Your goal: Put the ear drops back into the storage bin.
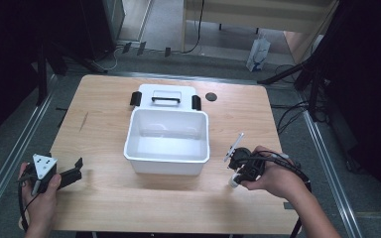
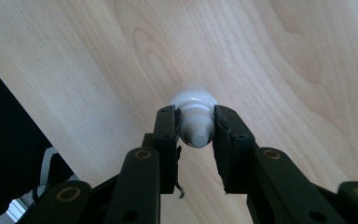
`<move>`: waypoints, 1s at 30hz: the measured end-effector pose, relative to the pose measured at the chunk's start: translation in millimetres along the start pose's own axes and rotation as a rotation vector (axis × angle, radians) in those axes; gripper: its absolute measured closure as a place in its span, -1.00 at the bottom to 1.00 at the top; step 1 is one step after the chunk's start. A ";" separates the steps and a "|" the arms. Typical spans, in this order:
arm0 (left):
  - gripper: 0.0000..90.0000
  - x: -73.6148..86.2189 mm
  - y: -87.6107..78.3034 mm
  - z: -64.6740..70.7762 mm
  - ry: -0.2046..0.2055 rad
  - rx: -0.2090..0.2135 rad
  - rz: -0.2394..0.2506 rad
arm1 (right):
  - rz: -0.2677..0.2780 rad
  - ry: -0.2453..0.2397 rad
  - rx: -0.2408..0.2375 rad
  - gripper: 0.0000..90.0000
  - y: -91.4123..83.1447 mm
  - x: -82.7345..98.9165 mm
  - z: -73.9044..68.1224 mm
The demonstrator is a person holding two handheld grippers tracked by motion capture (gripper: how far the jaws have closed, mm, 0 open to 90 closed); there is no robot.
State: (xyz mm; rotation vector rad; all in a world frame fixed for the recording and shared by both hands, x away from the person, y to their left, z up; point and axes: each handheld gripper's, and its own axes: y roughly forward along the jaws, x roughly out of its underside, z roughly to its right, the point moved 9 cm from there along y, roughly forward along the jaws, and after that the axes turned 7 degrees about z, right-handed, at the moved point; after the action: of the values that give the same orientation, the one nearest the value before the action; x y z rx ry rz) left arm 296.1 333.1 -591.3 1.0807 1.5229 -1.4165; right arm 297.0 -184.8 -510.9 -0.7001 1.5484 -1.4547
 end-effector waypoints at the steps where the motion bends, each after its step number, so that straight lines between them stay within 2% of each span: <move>1: -0.91 0.0 0.0 0.0 0.000 0.000 0.000 | 0.000 0.000 0.000 0.60 0.0 0.0 0.0; 9: -0.91 -0.1 0.5 0.4 0.003 0.000 0.000 | 0.026 0.017 0.019 0.60 -17.6 -8.1 13.7; 10: -0.91 -0.1 0.7 0.5 0.003 -0.001 0.000 | 0.035 0.015 0.024 0.60 -24.0 -11.5 17.3; 15: -0.91 -0.1 0.8 0.9 0.007 -0.001 0.000 | 0.050 0.017 0.029 0.60 -36.5 -19.3 21.7; 26: -0.91 0.1 0.5 -1.0 -0.015 0.010 -0.003 | 0.079 -0.013 0.047 0.60 -70.2 -49.9 34.2; 30: -0.91 -0.1 0.6 -0.7 -0.010 0.009 0.000 | 0.081 -0.025 0.051 0.60 -77.6 -60.1 36.2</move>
State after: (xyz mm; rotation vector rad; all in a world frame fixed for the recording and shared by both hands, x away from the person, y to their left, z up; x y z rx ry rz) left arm 296.7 333.8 -591.3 1.0772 1.5107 -1.4278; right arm 343.7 -162.6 -420.0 -0.6164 1.4985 -1.4155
